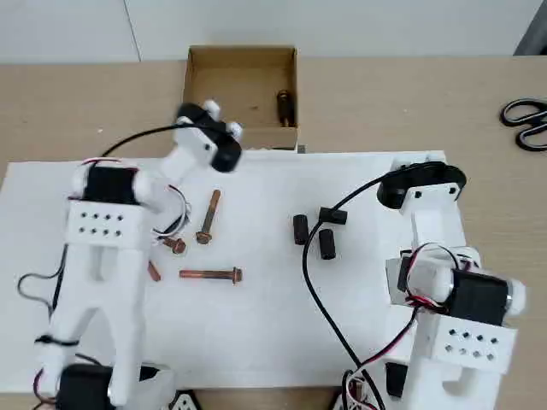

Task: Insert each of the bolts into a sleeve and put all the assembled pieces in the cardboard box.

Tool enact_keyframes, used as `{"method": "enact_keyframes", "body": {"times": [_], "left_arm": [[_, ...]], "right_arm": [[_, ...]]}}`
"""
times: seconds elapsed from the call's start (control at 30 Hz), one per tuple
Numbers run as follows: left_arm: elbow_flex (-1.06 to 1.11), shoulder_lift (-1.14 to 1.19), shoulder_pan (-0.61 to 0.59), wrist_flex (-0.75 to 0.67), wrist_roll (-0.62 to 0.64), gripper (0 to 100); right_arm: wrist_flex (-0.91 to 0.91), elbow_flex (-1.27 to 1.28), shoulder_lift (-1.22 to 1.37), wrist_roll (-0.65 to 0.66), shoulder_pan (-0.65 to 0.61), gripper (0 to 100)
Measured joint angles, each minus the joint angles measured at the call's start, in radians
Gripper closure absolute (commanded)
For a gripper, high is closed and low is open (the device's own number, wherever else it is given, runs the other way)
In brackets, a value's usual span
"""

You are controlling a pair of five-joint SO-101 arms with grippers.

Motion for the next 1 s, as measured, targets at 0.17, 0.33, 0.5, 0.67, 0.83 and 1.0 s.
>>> {"method": "enact_keyframes", "body": {"times": [0.17, 0.33, 0.5, 0.67, 0.83, 1.0], "left_arm": [[0.000, 0.094, 0.095, 0.046, -0.060, 94], [-0.002, 0.169, 0.166, 0.061, -0.110, 92], [-0.002, 0.233, 0.189, 0.074, -0.146, 92], [-0.002, 0.308, 0.189, 0.083, -0.201, 92], [-0.002, 0.358, 0.192, 0.083, -0.215, 91], [-0.002, 0.365, 0.192, 0.086, -0.242, 91]], "right_arm": [[0.000, 0.014, 0.000, 0.000, 0.000, 99.5], [-0.011, 0.051, -0.006, 0.000, 0.000, 99.5], [-0.011, 0.051, -0.006, 0.000, 0.000, 99.5], [-0.011, 0.051, -0.006, 0.000, 0.000, 99.5], [-0.011, 0.051, -0.006, 0.000, 0.000, 99.5], [-0.011, 0.051, -0.006, 0.000, 0.000, 99.5]]}}
